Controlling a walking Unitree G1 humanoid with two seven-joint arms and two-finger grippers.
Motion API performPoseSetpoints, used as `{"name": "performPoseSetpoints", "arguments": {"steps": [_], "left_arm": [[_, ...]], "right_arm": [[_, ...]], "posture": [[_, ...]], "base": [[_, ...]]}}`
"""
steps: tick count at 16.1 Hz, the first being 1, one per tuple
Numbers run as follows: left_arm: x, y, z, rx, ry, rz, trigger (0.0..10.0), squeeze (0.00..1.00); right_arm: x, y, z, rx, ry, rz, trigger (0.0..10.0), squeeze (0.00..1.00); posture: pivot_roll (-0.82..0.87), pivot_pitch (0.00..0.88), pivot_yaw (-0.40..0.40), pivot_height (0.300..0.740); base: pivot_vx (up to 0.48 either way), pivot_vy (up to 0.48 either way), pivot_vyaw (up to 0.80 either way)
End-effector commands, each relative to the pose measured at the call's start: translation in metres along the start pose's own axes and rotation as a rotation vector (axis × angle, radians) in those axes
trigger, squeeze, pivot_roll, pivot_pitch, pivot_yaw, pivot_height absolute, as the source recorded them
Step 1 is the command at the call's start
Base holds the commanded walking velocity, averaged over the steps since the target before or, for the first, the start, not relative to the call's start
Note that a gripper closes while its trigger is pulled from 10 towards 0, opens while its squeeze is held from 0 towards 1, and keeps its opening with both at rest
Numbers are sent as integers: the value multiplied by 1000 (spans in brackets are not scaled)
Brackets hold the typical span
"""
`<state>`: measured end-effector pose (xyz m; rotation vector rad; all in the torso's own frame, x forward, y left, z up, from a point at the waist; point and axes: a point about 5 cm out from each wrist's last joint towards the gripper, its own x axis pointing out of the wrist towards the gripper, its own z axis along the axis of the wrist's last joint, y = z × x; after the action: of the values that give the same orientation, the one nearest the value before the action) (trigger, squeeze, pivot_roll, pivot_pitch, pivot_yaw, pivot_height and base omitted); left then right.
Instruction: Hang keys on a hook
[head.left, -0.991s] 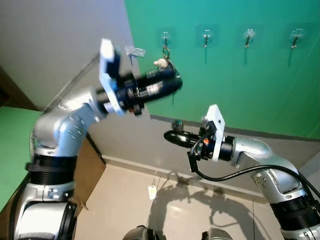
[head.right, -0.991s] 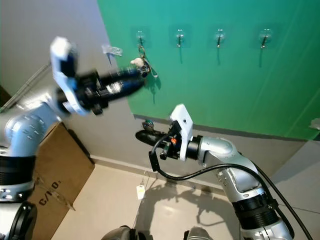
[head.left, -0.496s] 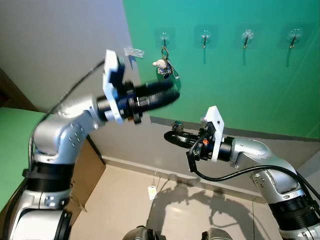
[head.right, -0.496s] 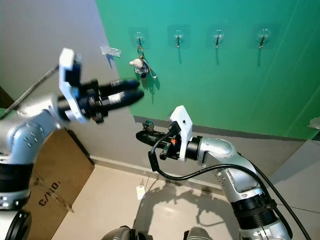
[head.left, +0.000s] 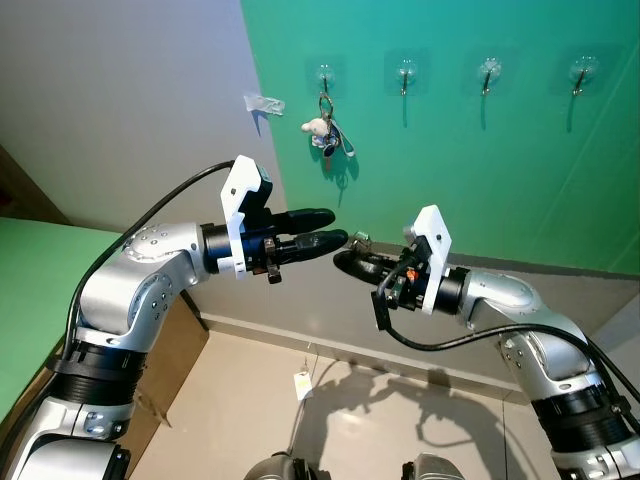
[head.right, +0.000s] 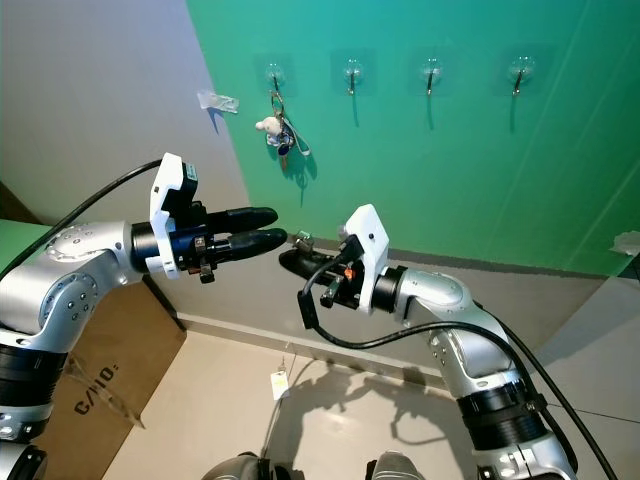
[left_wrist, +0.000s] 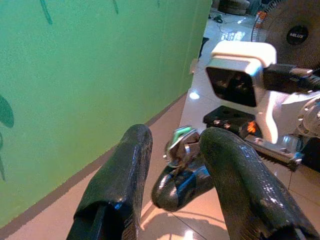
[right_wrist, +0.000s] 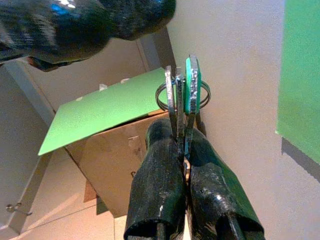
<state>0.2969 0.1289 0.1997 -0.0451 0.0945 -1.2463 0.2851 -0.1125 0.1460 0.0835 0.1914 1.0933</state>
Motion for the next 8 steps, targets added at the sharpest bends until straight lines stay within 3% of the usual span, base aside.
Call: {"name": "performPoseSetpoints", "arguments": {"steps": [1,8], "left_arm": [[-2,-2,5,33,-1,-1,10000,0],[3,-6,3,64,23,-21,10000,0]], "right_arm": [[1,-2,6,-26,-21,-11,0,0],[0,-1,14,-21,-55,0,0,0]], "posture": [[-225,60,133,717],[-231,42,135,717]], "base": [[0,0,0],[0,0,0]]}}
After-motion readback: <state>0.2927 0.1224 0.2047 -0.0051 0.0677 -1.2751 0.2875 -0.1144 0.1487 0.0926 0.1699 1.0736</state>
